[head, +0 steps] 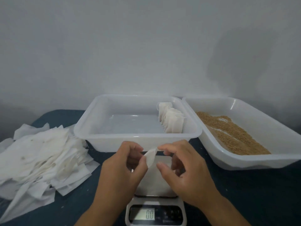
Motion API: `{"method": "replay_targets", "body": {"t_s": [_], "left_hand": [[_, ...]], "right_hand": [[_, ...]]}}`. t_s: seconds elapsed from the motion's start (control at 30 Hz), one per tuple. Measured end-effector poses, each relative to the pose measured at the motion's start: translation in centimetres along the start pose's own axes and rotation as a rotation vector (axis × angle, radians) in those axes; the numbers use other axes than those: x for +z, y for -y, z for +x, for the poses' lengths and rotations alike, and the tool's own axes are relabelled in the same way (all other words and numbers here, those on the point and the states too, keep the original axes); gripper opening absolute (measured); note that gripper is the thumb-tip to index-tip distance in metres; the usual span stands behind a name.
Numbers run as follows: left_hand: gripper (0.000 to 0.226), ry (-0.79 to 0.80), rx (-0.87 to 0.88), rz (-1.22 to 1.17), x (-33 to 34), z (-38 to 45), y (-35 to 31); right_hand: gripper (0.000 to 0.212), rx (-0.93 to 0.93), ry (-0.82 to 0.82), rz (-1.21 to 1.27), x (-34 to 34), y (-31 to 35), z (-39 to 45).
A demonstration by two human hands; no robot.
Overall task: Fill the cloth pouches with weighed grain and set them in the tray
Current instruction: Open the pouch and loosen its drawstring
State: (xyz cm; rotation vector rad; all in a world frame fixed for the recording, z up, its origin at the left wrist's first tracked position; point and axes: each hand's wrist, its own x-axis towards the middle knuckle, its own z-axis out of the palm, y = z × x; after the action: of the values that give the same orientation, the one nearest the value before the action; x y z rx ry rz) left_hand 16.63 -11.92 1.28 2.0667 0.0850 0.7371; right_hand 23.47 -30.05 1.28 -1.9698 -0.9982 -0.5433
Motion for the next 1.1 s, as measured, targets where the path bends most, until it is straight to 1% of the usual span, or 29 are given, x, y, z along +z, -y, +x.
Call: {"method": "replay_targets", "body": {"t_s": [0.07, 0.13, 0.2, 0.27, 0.4, 0.5, 0.57, 0.6, 0.63, 0.67, 0.7, 0.73, 0.8, 0.87, 0.93, 1.0, 1.1], "left_hand": [[0.031, 0.016, 0.021, 0.042, -0.2, -0.1, -0.1], [0.032, 0.04, 0.042, 0.068, -0.2, -0.1, 0.0], [0.035, 0.044, 0.06, 0.073, -0.1, -0.2, 0.1], [0.036, 0.031, 0.062, 0.059, -0.1, -0.3, 0.3], [0.039, 0.038, 0.116, 0.043, -0.1, -0.3, 0.5], [0.041, 0.066, 0.125, -0.01, -0.1, -0.4, 0.5], [0.035, 0.081, 0.101, -0.082, -0.2, -0.4, 0.3], [0.028, 0.093, 0.089, -0.124, -0.3, -0.3, 0.2], [0.021, 0.12, 0.076, -0.167, -0.5, -0.3, 0.1], [0.022, 0.172, 0.061, -0.21, -0.8, -0.2, 0.0], [0.03, 0.253, 0.042, -0.261, -1.0, -0.2, 0.1], [0.039, 0.359, 0.012, -0.316, -1.2, -0.1, 0.2], [0.054, 0.57, -0.081, -0.413, -1.6, 0.1, 0.2], [0.057, 0.691, -0.153, -0.465, -1.7, 0.3, 0.1], [0.049, 0.73, -0.156, -0.476, -1.8, 0.5, -0.1], [0.04, 0.752, -0.159, -0.516, -2.0, 0.6, -0.4], [0.043, 0.797, -0.206, -0.603, -2.3, 0.6, -0.6]], "right_hand": [[0.027, -0.138, -0.027, -0.016, 0.2, 0.0, -0.2], [0.028, -0.201, 0.043, -0.034, 0.4, 0.0, -0.3], [0.031, -0.2, 0.138, -0.119, 0.4, 0.1, -0.3], [0.03, -0.175, 0.189, -0.218, 0.4, 0.1, -0.3], [0.01, -0.205, 0.225, -0.3, 0.3, 0.0, 0.0], [0.009, -0.226, 0.252, -0.3, 0.2, 0.2, -0.1], [0.01, -0.202, 0.234, -0.224, 0.3, 0.3, -0.2], [0.009, -0.175, 0.211, -0.16, 0.3, 0.4, -0.2], [0.008, -0.142, 0.184, -0.086, 0.3, 0.5, -0.2], [0.007, -0.112, 0.158, -0.016, 0.4, 0.7, -0.2], [0.005, -0.089, 0.133, 0.047, 0.4, 0.9, -0.1], [0.009, -0.066, 0.114, 0.107, 0.4, 1.1, 0.0], [0.014, 0.015, 0.12, 0.219, 0.2, 1.3, 0.1], [0.012, 0.111, 0.154, 0.311, -0.1, 1.4, 0.0], [0.011, 0.197, 0.167, 0.419, -0.4, 1.6, -0.1], [0.012, 0.243, 0.174, 0.519, -0.6, 1.7, 0.0], [0.018, 0.261, 0.186, 0.638, -0.8, 1.7, 0.2]]}}
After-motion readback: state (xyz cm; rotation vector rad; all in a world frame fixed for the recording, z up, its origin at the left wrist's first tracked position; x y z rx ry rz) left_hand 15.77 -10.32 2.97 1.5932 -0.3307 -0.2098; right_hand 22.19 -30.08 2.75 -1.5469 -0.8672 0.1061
